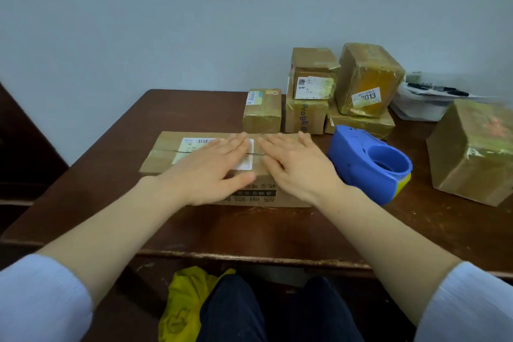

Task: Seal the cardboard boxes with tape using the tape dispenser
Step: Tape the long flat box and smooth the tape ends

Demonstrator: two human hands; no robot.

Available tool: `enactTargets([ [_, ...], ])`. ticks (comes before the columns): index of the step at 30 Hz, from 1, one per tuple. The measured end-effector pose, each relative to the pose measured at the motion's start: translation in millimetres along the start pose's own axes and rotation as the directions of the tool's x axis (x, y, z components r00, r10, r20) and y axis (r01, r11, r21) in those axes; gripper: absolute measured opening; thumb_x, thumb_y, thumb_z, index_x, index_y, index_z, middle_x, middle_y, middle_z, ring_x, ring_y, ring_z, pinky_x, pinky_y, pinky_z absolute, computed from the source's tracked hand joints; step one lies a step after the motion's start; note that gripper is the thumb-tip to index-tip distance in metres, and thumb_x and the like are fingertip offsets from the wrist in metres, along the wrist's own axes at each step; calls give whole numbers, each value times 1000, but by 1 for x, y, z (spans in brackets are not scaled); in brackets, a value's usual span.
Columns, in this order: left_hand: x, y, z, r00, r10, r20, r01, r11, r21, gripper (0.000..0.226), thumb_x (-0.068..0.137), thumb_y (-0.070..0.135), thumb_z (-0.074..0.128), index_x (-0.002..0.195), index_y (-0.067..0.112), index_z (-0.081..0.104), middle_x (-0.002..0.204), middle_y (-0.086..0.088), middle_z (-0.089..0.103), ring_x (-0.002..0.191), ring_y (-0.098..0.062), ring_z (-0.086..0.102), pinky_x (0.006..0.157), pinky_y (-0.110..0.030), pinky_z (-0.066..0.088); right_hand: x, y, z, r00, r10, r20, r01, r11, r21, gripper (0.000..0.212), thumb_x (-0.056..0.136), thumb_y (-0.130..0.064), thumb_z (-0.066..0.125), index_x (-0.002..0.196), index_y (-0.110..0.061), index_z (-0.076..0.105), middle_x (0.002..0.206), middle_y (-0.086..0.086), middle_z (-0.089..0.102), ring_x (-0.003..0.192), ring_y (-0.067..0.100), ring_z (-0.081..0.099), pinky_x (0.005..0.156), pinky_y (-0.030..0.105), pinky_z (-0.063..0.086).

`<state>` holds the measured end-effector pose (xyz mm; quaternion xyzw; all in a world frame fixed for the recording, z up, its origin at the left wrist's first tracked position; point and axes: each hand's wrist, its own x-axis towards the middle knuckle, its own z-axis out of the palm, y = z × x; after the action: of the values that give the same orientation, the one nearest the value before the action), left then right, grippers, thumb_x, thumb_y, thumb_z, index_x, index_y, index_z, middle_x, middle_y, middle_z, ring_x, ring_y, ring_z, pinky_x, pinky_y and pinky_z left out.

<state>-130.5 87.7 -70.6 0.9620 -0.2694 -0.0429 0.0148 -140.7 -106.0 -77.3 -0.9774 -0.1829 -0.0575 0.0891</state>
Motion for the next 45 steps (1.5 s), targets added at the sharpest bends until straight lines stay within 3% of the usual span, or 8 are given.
enactTargets([
  [11,-31,-26,4,985,-155,-79,161,984,75,101,70,83,-1,153,24,0,158,9,-7,145,-5,-4,108,-21,-5,-9,13,-7,999,24,-39,-29,991,-132,45,102,-31,24,137,-21,50,148,-2,42,140,14,28,117,35,5],
  [16,-14,-13,12,993,-40,-112,50,995,82,104,71,86,8,153,21,2,159,5,-3,145,-6,-2,110,-19,-6,14,-28,6,988,-94,119,93,996,16,50,103,-37,18,152,-22,17,159,-5,14,146,10,8,118,31,6],
  [19,-23,-25,7,989,-111,-94,116,992,50,86,81,75,20,152,31,4,156,16,-5,144,-1,0,109,-17,5,11,-19,6,987,-87,131,88,996,-1,50,104,-37,14,151,-21,20,159,-6,13,146,8,7,117,28,3],
  [23,-54,-57,2,960,-248,-128,250,968,0,104,61,90,4,149,36,5,154,18,-3,141,0,0,113,-26,8,-3,-2,3,997,-46,54,46,999,-13,47,104,-36,20,148,-24,30,157,-8,21,145,7,12,115,25,8],
  [27,-59,-58,6,920,-343,-190,320,936,-145,99,65,88,34,148,35,22,158,13,8,145,-4,1,115,-38,22,5,-22,6,997,-42,-66,39,998,-50,54,99,-44,15,146,-26,35,155,-4,29,144,14,20,117,33,8],
  [32,-43,-55,11,931,-332,-154,300,933,-201,95,67,79,37,148,30,25,159,8,9,146,-13,-6,114,-44,22,22,-48,16,979,-163,120,171,983,-60,54,99,-52,26,150,-34,20,159,-7,14,147,13,9,119,36,10],
  [41,-48,-57,16,906,-376,-197,270,868,-416,83,72,69,42,146,32,31,157,11,12,145,-6,-2,116,-43,13,-17,-3,18,972,109,-208,-99,993,59,58,98,-51,18,133,-23,55,153,3,34,144,20,23,116,34,12],
  [45,-40,-47,13,717,-678,-164,324,532,-782,62,94,48,47,149,26,28,156,4,23,138,-18,30,109,-39,30,-3,-6,15,841,508,-184,-380,798,467,54,100,-30,42,148,-12,26,159,9,14,147,21,9,115,34,18],
])
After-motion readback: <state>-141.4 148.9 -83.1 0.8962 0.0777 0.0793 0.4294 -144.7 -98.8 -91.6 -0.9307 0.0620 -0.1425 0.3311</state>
